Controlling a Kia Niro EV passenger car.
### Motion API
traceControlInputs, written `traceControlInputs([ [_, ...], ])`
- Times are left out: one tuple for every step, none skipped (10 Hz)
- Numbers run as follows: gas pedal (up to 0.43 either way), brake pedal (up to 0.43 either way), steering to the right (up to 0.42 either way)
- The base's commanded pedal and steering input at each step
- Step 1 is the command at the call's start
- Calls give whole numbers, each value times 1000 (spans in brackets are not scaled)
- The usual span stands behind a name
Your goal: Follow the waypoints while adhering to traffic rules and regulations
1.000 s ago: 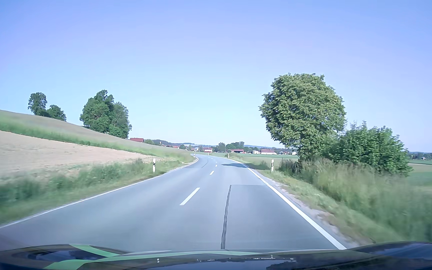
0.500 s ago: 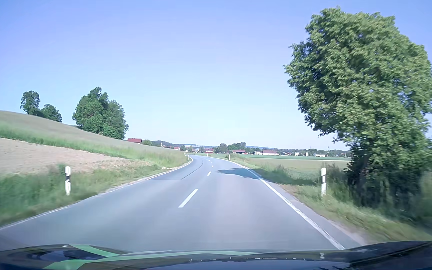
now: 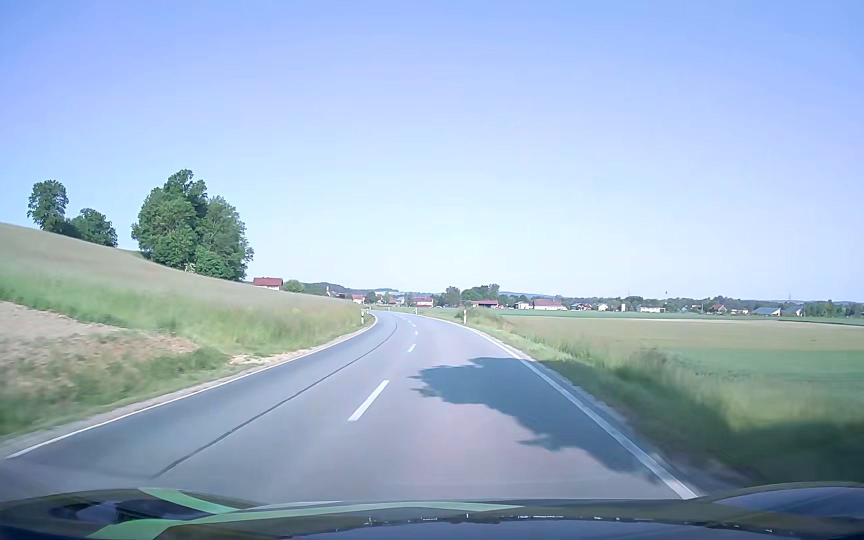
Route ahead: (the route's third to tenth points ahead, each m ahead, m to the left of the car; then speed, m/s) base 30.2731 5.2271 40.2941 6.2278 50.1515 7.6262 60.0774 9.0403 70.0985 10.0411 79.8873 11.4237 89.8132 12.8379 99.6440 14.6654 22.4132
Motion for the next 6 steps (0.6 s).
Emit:
traceControlInputs([
  [0,0,-7],
  [0,0,-7],
  [0,0,-8],
  [0,0,-9],
  [8,0,-11],
  [28,0,-11],
])
